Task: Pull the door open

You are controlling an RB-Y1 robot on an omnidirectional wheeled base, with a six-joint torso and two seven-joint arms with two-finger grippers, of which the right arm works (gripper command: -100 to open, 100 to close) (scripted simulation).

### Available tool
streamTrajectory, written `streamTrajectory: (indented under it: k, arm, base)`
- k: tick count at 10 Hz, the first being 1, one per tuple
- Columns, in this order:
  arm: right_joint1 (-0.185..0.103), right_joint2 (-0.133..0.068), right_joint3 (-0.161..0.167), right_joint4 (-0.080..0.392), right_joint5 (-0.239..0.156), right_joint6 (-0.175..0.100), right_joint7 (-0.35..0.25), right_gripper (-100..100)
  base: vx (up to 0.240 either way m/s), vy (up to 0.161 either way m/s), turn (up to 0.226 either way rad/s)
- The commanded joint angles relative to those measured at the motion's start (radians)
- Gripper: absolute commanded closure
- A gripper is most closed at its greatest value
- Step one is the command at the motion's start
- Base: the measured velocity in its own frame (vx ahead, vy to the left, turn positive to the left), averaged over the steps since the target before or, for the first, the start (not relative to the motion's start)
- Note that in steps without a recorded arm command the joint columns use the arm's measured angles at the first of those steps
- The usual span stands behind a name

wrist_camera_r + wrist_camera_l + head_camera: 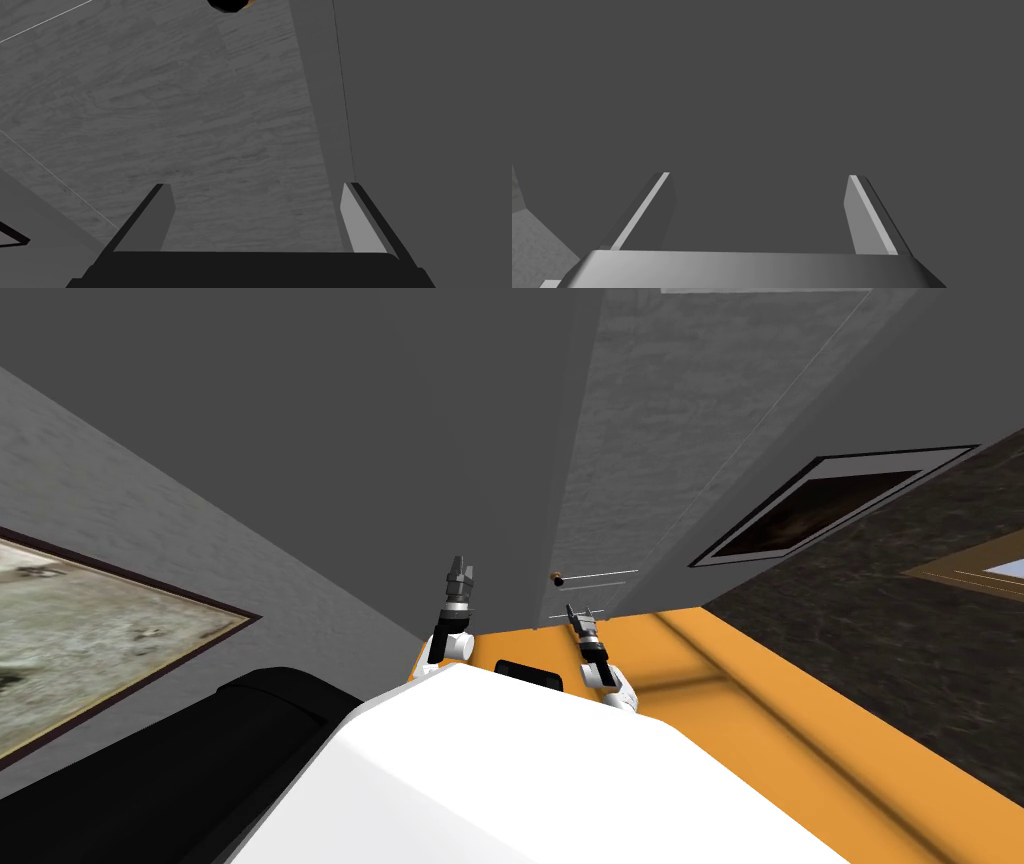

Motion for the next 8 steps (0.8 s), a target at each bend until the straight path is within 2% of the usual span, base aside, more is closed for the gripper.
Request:
streamTrajectory:
  k: [1, 2, 3, 8]
  arm:
    - [-0.009, 0.002, 0.000, 0.029, 0.004, -0.008, 0.018, -100]
    - [-0.020, 0.001, 0.000, 0.058, 0.010, -0.014, 0.039, -100]
    - [-0.020, 0.001, 0.000, 0.058, 0.010, -0.014, 0.039, -100]
    - [-0.069, -0.003, 0.002, 0.189, 0.036, -0.041, 0.131, -100]
  base:
    - [0.063, -0.032, 0.028]
    - [0.057, -0.006, 0.046]
    - [0.039, -0.005, 0.015]
    - [0.071, -0.024, 0.049]
